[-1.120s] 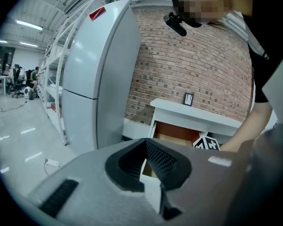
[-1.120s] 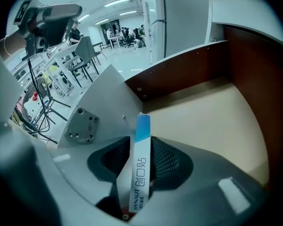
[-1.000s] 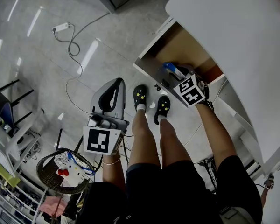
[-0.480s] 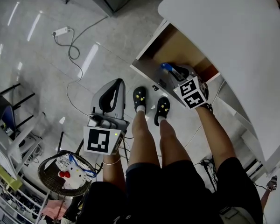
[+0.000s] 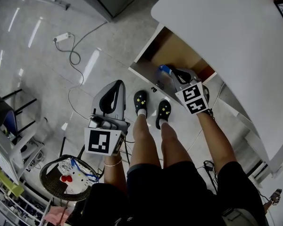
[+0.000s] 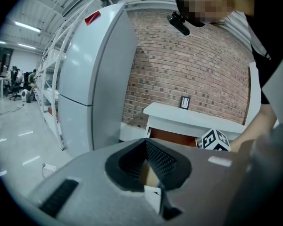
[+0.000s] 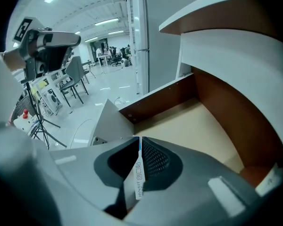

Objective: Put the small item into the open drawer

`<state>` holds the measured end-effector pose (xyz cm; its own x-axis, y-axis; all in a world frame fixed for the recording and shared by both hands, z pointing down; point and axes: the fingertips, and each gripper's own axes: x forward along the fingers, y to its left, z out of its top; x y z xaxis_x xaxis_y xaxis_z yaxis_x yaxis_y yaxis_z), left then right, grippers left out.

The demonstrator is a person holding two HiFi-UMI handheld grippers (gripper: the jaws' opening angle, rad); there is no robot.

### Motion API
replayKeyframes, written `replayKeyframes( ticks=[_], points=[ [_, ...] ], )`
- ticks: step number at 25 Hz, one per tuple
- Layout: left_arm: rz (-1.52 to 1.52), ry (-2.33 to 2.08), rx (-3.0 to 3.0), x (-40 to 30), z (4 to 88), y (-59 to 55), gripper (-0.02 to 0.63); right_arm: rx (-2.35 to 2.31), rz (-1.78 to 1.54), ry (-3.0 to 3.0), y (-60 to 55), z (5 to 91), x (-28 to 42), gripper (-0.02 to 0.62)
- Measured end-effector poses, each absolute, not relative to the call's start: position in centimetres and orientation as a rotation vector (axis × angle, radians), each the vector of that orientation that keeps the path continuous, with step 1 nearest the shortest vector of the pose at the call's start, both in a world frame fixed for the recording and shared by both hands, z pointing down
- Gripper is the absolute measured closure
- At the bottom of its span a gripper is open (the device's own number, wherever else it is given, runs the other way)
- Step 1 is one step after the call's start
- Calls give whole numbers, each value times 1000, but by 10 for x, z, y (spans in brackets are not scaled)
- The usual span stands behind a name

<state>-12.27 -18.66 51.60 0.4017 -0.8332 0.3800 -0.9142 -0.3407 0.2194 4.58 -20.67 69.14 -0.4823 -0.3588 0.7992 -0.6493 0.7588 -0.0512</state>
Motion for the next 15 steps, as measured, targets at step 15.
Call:
replayKeyframes(
  ticks=[15],
  points=[
    [286, -1498, 2301, -117, 491, -177, 609, 1000, 522, -2214, -206, 624, 59, 583]
  ],
)
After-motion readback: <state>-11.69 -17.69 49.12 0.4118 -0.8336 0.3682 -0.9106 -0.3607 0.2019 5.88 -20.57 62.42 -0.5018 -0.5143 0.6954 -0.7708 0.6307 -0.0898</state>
